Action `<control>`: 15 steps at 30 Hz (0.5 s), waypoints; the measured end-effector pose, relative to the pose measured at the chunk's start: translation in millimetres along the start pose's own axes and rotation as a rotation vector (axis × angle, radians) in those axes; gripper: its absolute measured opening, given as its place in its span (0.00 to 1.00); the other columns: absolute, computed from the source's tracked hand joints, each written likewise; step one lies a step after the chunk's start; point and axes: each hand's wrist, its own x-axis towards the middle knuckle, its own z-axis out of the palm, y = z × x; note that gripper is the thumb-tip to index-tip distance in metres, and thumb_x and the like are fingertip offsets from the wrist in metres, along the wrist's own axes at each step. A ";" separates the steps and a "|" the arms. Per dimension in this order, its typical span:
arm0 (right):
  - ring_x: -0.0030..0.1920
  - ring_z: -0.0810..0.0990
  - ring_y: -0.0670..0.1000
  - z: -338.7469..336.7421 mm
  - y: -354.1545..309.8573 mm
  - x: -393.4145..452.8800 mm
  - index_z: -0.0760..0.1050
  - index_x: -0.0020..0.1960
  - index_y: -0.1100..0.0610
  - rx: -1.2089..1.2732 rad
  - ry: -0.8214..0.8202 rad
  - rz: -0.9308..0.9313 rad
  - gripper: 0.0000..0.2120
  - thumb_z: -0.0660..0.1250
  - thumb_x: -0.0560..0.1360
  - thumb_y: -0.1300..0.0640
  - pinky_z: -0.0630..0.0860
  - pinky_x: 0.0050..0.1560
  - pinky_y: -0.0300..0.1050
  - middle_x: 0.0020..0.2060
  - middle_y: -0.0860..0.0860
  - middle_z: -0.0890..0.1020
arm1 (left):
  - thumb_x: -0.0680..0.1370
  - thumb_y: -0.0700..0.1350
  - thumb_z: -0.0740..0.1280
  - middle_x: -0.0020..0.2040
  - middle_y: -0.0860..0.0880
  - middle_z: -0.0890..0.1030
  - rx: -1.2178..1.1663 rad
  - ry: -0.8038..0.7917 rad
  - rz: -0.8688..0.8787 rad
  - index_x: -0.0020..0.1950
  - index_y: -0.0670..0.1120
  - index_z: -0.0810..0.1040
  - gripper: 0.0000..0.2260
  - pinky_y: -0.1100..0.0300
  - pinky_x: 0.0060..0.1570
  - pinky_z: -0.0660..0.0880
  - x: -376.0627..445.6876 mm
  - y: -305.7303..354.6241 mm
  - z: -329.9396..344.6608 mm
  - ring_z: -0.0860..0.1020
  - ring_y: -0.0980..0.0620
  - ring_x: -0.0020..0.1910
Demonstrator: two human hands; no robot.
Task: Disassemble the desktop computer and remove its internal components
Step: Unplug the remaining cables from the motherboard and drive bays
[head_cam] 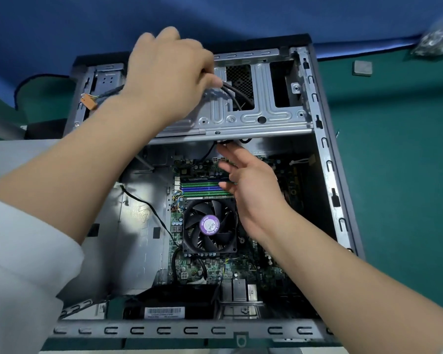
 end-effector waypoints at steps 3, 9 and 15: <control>0.58 0.75 0.47 0.7 1.6 -1.2 0.73 0.66 0.60 -0.213 0.060 0.007 0.28 0.50 0.72 0.76 0.70 0.65 0.45 0.58 0.50 0.79 | 0.79 0.57 0.60 0.52 0.42 0.79 -0.135 0.012 -0.379 0.53 0.49 0.79 0.15 0.47 0.50 0.69 -9.2 -29.8 0.8 0.72 0.39 0.57; 0.51 0.77 0.46 -2.9 -1.5 -1.6 0.77 0.59 0.61 -0.254 0.068 0.057 0.19 0.54 0.76 0.72 0.73 0.63 0.46 0.49 0.50 0.81 | 0.82 0.53 0.56 0.57 0.38 0.75 -0.070 -0.126 -0.283 0.58 0.42 0.76 0.17 0.43 0.54 0.67 -29.4 -34.8 6.9 0.68 0.36 0.58; 0.36 0.78 0.45 -26.3 -24.1 -21.3 0.78 0.57 0.52 -0.969 -0.098 -0.326 0.16 0.56 0.77 0.62 0.75 0.38 0.39 0.46 0.48 0.82 | 0.81 0.51 0.58 0.61 0.38 0.72 -0.253 -0.067 -0.298 0.65 0.42 0.71 0.18 0.48 0.62 0.63 -41.5 -23.9 14.9 0.69 0.38 0.62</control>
